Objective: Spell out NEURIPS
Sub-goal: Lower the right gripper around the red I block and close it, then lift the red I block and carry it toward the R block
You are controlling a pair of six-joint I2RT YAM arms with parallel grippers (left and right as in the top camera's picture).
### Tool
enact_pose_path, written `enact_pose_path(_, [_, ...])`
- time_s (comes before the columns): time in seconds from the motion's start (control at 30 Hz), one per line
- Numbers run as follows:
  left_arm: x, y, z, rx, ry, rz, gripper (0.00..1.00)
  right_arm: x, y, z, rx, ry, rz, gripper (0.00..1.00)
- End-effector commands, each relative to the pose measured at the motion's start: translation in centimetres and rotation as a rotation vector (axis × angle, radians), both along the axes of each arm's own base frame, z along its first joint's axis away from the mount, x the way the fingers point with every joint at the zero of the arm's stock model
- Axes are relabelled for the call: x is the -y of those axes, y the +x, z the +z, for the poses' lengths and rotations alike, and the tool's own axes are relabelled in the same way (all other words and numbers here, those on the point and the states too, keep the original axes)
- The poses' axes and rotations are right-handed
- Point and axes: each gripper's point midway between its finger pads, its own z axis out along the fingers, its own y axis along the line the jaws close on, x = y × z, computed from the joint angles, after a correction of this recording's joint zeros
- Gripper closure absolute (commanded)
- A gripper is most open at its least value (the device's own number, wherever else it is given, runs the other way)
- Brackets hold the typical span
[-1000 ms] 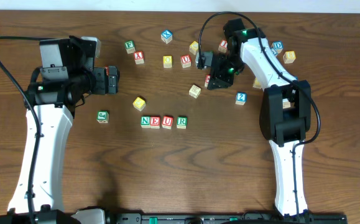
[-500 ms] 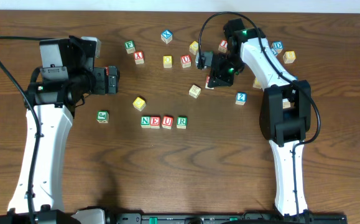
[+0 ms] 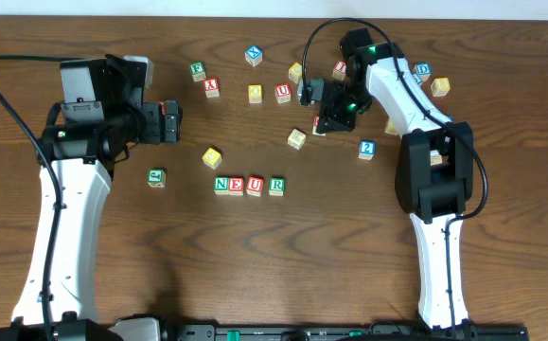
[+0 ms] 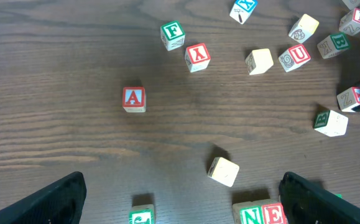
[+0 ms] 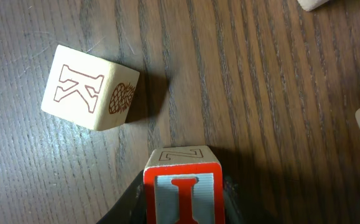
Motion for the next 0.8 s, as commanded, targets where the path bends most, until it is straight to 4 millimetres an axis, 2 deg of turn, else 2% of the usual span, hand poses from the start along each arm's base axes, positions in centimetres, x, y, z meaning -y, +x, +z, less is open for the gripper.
enact_pose_path(0.0, [0.1, 0.3, 1.1, 0.026, -0.008, -0.004, 0.03, 0.0, -0.2, -0.5, -0.017, 0.017, 0.003, 0.76])
enact_pose_path(0.43, [0.1, 0.3, 1.1, 0.026, -0.008, -0.004, 0.02, 1.1, 0.2, -1.1, 0.013, -0.069, 0.014, 0.78])
enact_pose_path(0.77, [0.1, 0.3, 1.1, 0.026, -0.008, -0.004, 0.02, 1.1, 0.2, -1.1, 0.025, -0.069, 0.041, 0.78])
